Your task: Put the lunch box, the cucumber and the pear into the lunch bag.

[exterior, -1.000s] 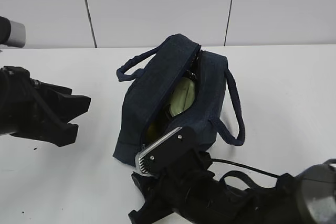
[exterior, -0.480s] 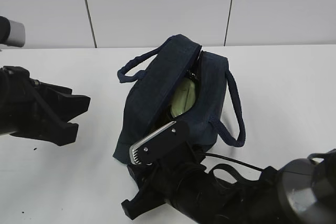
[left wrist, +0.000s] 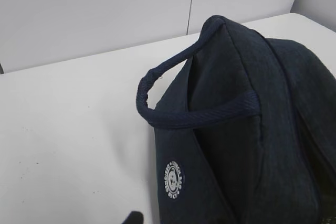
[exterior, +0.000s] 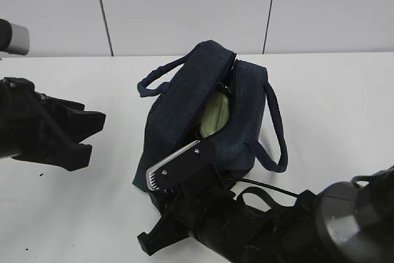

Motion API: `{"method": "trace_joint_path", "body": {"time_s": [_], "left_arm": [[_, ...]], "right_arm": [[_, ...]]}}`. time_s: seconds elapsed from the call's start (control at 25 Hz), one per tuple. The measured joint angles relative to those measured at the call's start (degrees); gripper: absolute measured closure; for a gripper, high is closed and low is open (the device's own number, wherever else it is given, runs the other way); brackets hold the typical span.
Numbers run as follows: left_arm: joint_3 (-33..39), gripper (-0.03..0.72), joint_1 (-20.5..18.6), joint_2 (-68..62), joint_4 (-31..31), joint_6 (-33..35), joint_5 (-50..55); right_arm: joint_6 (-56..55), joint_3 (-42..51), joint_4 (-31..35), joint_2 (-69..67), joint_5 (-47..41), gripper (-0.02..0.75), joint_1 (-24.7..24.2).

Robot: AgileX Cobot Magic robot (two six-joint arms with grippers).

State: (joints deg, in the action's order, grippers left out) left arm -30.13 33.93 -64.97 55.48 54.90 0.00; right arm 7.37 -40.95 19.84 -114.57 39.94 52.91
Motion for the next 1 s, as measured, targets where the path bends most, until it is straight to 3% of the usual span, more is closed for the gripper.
{"method": "trace_joint_path", "body": {"time_s": [0.16, 0.36, 0.6, 0.88, 1.0], "left_arm": [[0.00, 0.442, 0.00, 0.00, 0.02, 0.00, 0.00], [0.00, 0.442, 0.00, 0.00, 0.02, 0.00, 0.00], [0.00, 0.442, 0.00, 0.00, 0.02, 0.00, 0.00], [0.00, 0.442, 0.00, 0.00, 0.02, 0.00, 0.00], [0.00, 0.442, 0.00, 0.00, 0.02, 0.00, 0.00]], "right_arm": [[0.00, 0.00, 0.61, 0.00, -0.21, 0.530, 0.00], [0.00, 0.00, 1.83, 0.00, -0.20, 0.724, 0.00], [0.00, -0.10, 2.06, 0.35, -2.51, 0.732, 0.00], [3.16, -0.10, 2.26, 8.48, -15.07, 0.732, -0.03], [8.10, -0.10, 5.26, 14.46, -20.47, 0.732, -0.03]]}}
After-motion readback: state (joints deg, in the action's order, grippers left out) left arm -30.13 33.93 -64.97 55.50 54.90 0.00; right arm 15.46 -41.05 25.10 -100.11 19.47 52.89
